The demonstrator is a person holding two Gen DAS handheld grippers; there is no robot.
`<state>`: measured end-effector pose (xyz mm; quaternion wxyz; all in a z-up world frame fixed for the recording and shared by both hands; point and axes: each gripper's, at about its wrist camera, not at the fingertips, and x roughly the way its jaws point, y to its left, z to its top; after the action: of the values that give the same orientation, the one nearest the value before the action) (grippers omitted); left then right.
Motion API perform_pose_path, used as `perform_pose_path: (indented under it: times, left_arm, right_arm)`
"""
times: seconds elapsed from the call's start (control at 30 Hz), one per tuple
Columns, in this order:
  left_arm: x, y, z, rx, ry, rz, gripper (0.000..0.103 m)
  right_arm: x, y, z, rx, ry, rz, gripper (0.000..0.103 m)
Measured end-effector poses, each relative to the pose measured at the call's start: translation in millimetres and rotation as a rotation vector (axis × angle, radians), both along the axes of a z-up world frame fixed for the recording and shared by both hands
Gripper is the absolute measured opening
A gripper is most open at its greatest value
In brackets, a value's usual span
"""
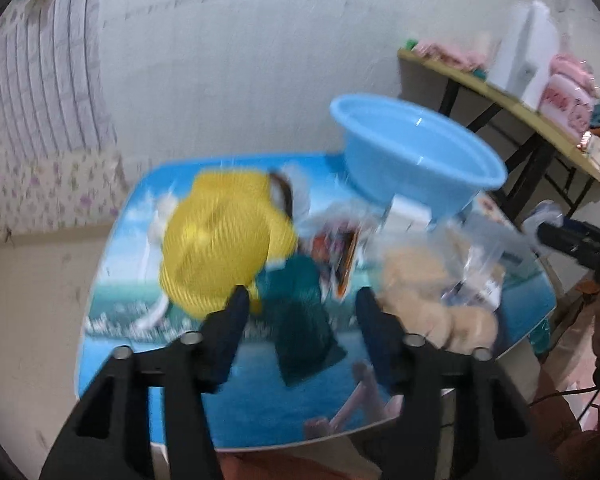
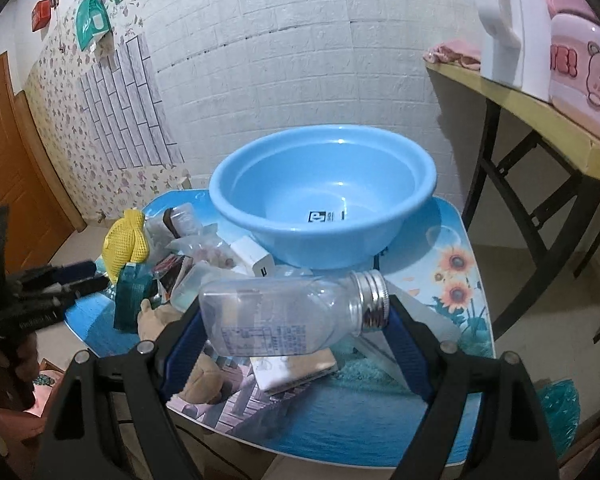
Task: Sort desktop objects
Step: 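Grasp the dark green pouch with the left gripper while the right gripper grasps the glass bottle, then carry the green pouch and glass bottle over the blue basin with both grippers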
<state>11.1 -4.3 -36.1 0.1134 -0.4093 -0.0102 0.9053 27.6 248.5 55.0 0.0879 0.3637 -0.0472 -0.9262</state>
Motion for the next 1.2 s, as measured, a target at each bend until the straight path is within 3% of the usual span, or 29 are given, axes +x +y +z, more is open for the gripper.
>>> perform_pose_path:
  times: [0.13, 0.27, 0.33, 0.37, 0.4, 0.6, 1.2]
  left_arm:
    - [-6.9, 1.8, -23.1, -0.003, -0.068, 0.019, 0.067]
    - [-10.0, 4.9, -33.2, 0.022, -0.098, 0.009, 0.068]
    - [-10.8, 6.5, -34.8, 0.029, -0.098, -0.005, 0.052]
    - [-11.2, 6.9, -35.5, 0.021, -0.101, -0.005, 0.029]
    - [-11.7, 7.3, -36.1, 0.016, -0.106, -0.009, 0.021]
    - [-2.8, 7.4, -16.7, 0.003, -0.031, -0.023, 0.007]
    - [-5.5, 21.9, 59.9, 0.029, 0.132, -0.096, 0.007]
  right_arm:
    - [-1.8, 1.5, -3.1, -0.004, -0.007, -0.001, 0.084]
    - [-2.0, 2.5, -4.0, -0.007, -0.011, -0.005, 0.084]
    - [-2.8, 3.9, -4.3, -0.009, -0.013, -0.01, 0.084]
    - [-3.1, 4.3, -4.6, -0.008, -0.013, -0.013, 0.084]
    - [-3.4, 4.0, -4.8, -0.007, -0.014, -0.015, 0.084]
    - [-4.1, 5.2, -4.3, -0.005, -0.016, -0.022, 0.084]
    - [-11.7, 2.0, 13.1, 0.016, 0.026, -0.011, 0.084]
